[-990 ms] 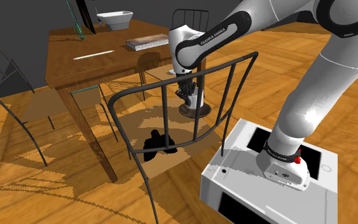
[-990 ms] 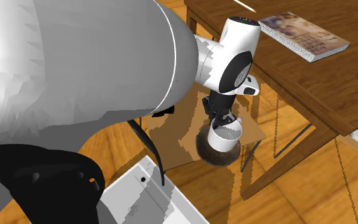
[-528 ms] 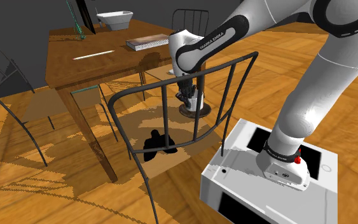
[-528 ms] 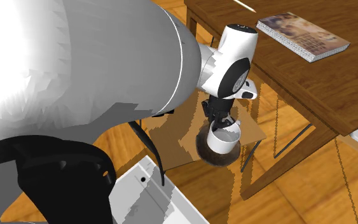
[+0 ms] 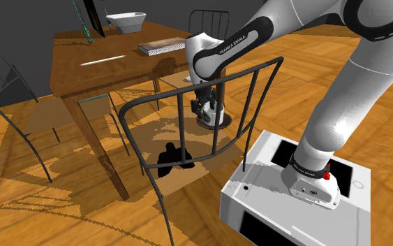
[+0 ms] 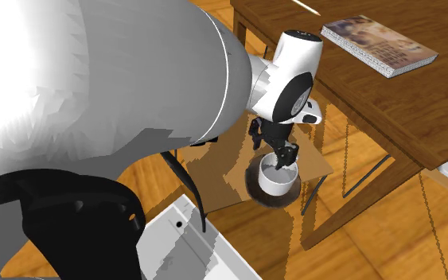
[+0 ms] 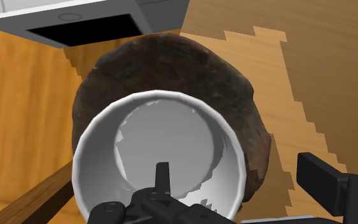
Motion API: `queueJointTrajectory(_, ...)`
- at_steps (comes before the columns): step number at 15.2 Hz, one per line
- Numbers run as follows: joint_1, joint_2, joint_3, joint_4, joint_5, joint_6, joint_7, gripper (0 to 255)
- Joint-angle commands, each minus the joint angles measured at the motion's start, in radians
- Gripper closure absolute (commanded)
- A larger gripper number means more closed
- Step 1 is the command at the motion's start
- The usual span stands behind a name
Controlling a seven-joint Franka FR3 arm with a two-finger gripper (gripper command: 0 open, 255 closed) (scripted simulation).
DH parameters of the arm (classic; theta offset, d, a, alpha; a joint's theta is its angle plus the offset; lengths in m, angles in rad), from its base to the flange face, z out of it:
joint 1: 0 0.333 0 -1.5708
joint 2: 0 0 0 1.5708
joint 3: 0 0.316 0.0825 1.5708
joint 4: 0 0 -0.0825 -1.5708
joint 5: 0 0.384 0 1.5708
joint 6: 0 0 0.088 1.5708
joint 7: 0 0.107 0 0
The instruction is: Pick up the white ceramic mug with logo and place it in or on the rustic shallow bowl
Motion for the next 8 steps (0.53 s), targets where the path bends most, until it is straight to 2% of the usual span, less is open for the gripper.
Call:
queueJointTrajectory(1, 0.000, 0.000, 0.000, 0.000, 0.000, 0.000, 0.000, 0)
queueJointTrajectory(5, 0.001, -0.036, -0.002, 0.096, 0.006, -0.131, -0.005, 0)
queueJointTrajectory(8, 0.001, -0.036, -0.002, 0.096, 0.006, -0.131, -0.005, 0)
